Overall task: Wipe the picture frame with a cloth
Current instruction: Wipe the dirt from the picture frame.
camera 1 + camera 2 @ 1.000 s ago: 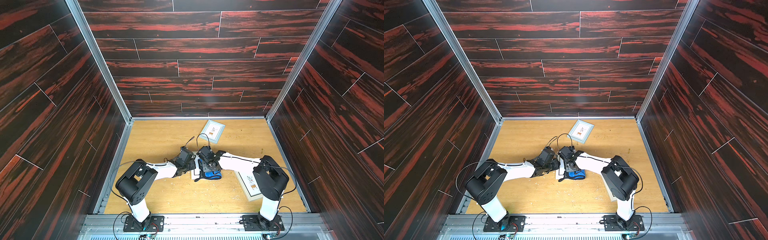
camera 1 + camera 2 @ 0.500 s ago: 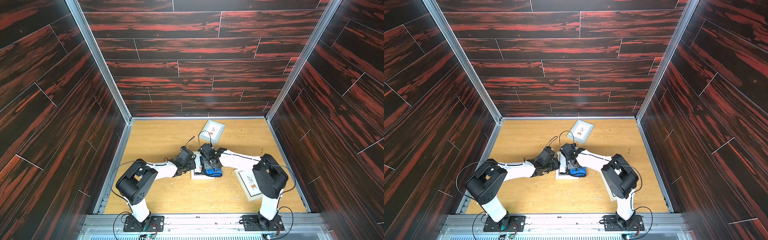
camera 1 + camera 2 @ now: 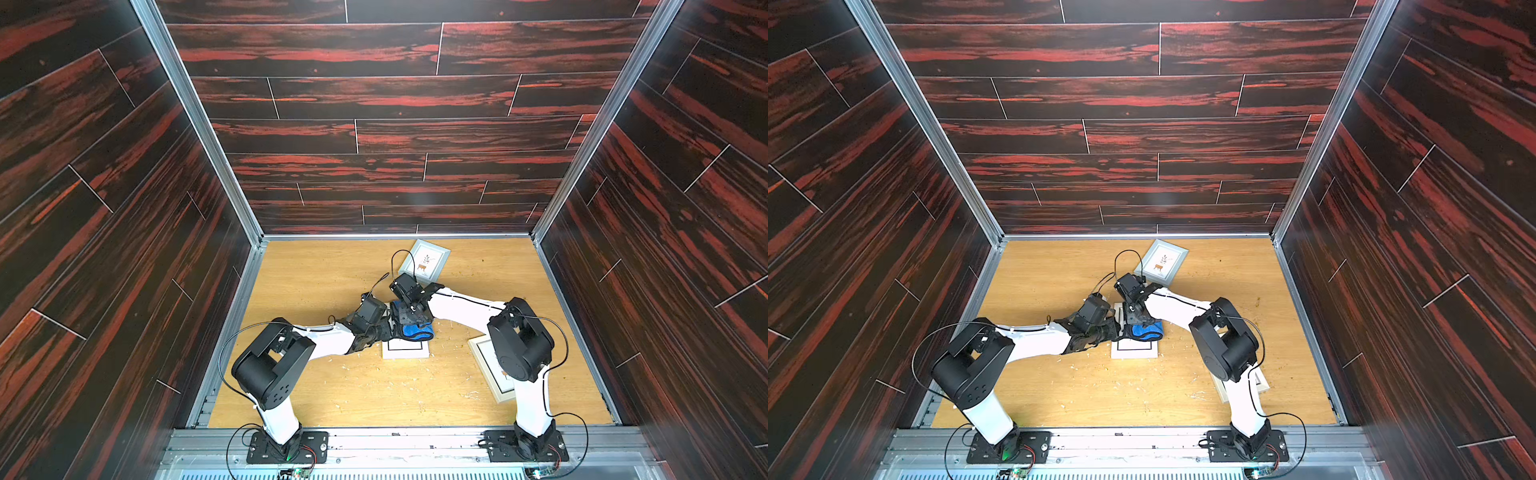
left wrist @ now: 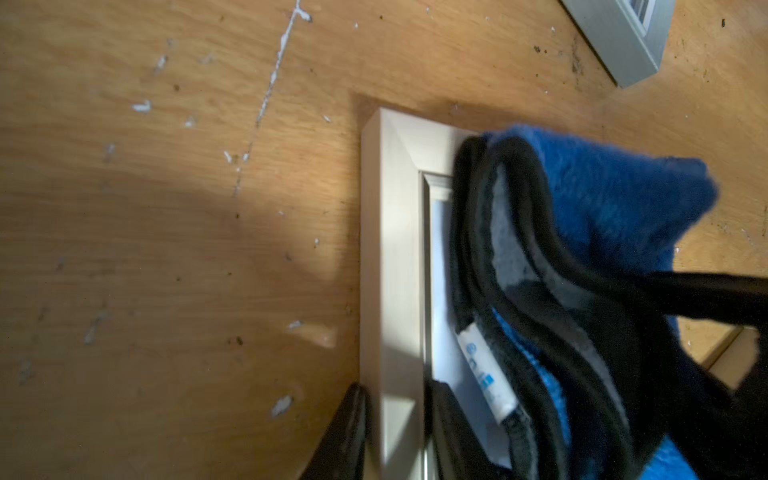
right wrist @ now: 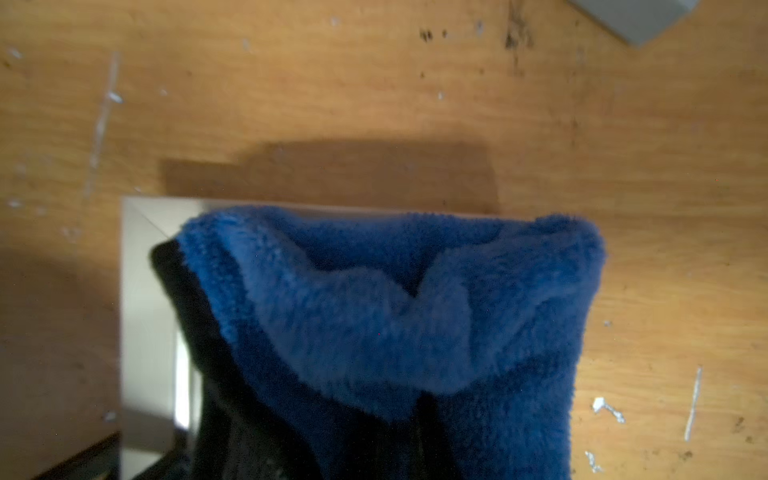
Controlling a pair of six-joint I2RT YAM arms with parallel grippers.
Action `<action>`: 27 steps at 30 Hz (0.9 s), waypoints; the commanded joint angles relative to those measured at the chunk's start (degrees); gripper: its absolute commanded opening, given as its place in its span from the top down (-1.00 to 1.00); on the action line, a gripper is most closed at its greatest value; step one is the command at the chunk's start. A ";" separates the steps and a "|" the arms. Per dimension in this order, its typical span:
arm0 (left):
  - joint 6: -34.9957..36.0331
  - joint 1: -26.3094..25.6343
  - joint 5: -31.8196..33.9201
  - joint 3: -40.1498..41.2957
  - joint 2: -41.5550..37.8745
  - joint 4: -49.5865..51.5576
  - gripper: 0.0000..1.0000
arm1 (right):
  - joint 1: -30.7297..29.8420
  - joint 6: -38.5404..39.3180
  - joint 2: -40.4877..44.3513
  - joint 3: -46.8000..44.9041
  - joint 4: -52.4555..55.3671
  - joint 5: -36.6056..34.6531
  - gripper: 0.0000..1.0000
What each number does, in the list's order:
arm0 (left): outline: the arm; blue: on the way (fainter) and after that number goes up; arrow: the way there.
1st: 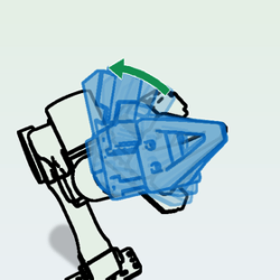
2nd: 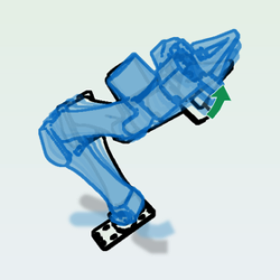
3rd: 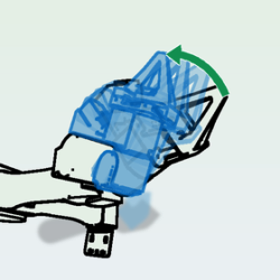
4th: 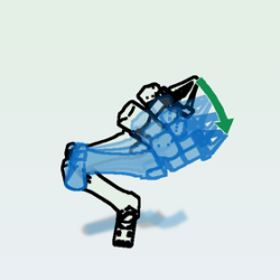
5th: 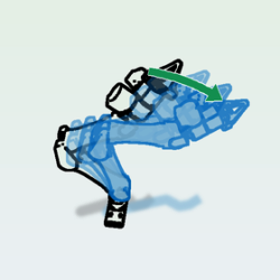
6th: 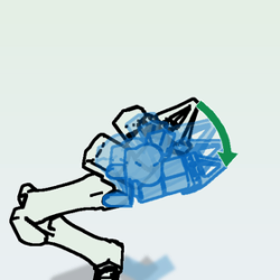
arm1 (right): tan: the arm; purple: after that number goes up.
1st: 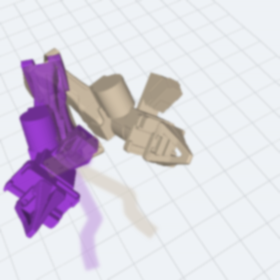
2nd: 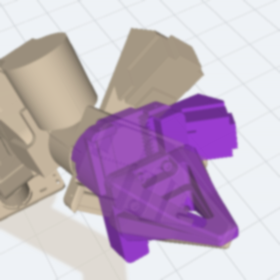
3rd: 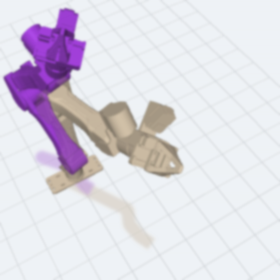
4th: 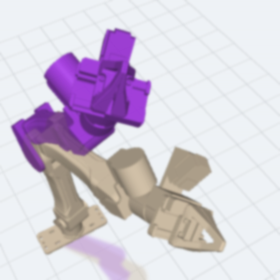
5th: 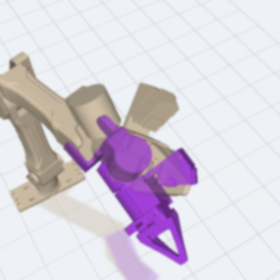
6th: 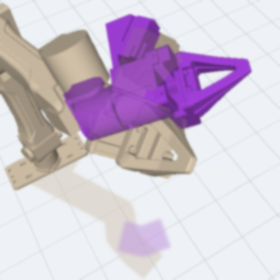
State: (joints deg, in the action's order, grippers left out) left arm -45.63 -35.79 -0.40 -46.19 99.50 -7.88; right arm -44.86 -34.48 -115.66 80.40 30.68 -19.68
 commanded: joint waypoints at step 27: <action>-2.20 0.63 1.81 4.05 0.14 3.84 0.41 | -2.59 -1.81 6.03 -10.64 -1.86 3.08 1.00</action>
State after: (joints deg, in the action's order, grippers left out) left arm -47.62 -35.64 -0.43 -44.03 98.87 -10.94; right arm -48.29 -35.55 -107.68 69.10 26.04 -15.42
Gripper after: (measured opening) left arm 0.299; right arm 0.094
